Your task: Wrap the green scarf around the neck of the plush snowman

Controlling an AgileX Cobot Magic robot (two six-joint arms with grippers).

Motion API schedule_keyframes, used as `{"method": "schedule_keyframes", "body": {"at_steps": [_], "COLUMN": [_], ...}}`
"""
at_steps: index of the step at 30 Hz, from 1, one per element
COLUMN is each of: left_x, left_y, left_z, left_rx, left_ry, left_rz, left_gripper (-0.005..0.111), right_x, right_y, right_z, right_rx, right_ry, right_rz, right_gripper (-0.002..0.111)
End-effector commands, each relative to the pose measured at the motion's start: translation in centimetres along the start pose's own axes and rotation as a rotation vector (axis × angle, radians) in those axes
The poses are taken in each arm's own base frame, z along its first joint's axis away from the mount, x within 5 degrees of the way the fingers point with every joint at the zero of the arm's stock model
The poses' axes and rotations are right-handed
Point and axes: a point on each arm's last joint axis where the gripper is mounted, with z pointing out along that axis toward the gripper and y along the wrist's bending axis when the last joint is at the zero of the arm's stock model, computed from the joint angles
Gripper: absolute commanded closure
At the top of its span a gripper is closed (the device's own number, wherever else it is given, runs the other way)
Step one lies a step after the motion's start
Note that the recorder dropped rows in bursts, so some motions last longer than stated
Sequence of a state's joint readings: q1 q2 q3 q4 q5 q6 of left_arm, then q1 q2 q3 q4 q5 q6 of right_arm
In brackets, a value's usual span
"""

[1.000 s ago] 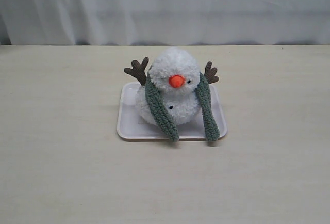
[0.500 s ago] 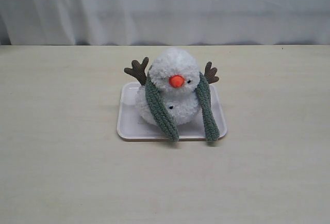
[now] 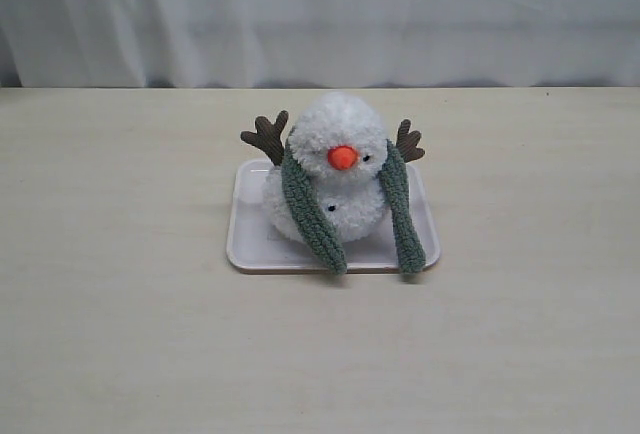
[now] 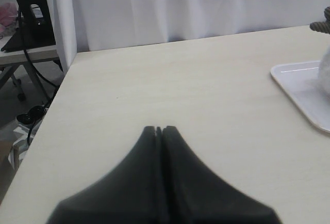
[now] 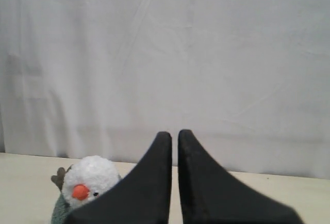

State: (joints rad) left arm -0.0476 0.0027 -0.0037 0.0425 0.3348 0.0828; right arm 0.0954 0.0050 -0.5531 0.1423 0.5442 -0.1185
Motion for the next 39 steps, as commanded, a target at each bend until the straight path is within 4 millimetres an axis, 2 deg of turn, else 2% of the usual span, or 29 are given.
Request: {"method": "schedule_keyframes", "body": {"at_steps": [1,5,13,18,25,34,39], "left_x": [0.0,0.0,0.0,0.0,0.0,0.0,0.0], "left_y": [0.0,0.0,0.0,0.0,0.0,0.0,0.0], "left_z": [0.0,0.0,0.0,0.0,0.0,0.0,0.0], "left_rx": [-0.001,-0.001,-0.001,-0.001,-0.001,-0.001,-0.001], "left_ry": [-0.009,-0.009,-0.012,-0.012,-0.012,-0.012,-0.01], "left_rz": [-0.003,-0.003,-0.003,-0.003,-0.003,-0.003,-0.003], "left_gripper": [0.107,0.107,0.107,0.107,0.107,0.107,0.107], "right_x": [1.4,3.3,8.7,11.0,14.1,14.7,15.9], "right_y": [-0.5,-0.9,-1.5,-1.7,-1.8,-1.7,-1.8], "right_z": [1.1,2.2,3.9,4.2,4.5,4.4,4.0], "right_rx": [0.047,0.109,0.18,0.199,0.186,0.181,0.184], "right_ry": [-0.05,-0.081,-0.013,0.045,0.137,0.2,0.347], "right_rz": [-0.051,-0.096,-0.127,-0.049,-0.074,-0.081,-0.065], "right_gripper": [0.104,0.104,0.104,0.104,0.104,0.104,0.104]}}
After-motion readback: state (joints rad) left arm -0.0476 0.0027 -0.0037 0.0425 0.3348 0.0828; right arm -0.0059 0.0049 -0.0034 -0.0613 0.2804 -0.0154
